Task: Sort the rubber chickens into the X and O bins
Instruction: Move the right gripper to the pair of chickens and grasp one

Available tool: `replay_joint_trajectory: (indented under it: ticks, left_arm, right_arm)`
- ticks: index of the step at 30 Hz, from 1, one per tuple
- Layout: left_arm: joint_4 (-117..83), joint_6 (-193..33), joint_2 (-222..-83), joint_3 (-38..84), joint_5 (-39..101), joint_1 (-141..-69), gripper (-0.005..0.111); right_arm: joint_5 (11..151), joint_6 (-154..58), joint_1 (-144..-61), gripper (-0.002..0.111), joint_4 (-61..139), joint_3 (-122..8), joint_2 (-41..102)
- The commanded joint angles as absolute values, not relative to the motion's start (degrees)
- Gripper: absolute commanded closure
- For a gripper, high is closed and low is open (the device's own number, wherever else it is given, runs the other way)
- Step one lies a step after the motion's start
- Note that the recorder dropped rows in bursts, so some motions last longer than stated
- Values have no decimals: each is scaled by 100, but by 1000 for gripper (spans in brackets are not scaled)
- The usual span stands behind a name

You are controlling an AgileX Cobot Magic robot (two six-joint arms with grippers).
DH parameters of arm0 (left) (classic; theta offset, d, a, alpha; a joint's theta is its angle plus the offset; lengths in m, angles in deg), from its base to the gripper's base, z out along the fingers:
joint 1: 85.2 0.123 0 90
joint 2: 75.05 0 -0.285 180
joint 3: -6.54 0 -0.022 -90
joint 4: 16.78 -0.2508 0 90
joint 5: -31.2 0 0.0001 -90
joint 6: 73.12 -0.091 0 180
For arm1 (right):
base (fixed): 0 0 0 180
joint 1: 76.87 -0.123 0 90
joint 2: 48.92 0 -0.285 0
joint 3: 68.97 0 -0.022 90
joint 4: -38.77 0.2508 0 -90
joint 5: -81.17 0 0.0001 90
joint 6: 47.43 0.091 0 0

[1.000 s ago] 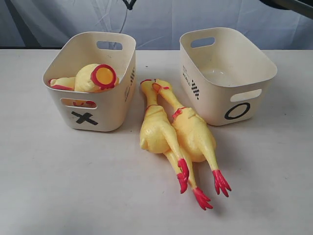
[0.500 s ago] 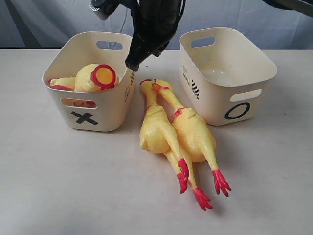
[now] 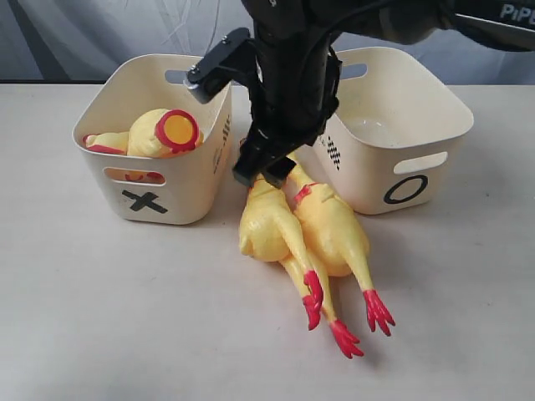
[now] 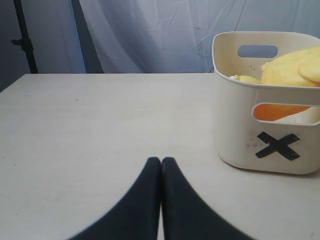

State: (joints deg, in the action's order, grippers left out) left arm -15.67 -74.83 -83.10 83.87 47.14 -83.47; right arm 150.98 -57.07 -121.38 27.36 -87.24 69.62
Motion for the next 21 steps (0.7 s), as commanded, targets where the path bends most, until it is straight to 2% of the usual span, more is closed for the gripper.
replay_joint_trajectory:
  ticks: [1, 9, 21]
  left_arm:
    - [-1602, -7466, -8283, 8376, 4661, -8373, 107]
    - [-1602, -7466, -8283, 8376, 4661, -8373, 107]
    - [-1602, -7466, -8283, 8376, 4661, -8373, 107]
  right_arm:
    - [15114, -5812, -12089, 43, 2817, -7994, 6693]
    - [13625, -5936, -12089, 43, 3291, -7013, 6643]
    - [12395, -5883, -12089, 43, 3395, -6844, 6771]
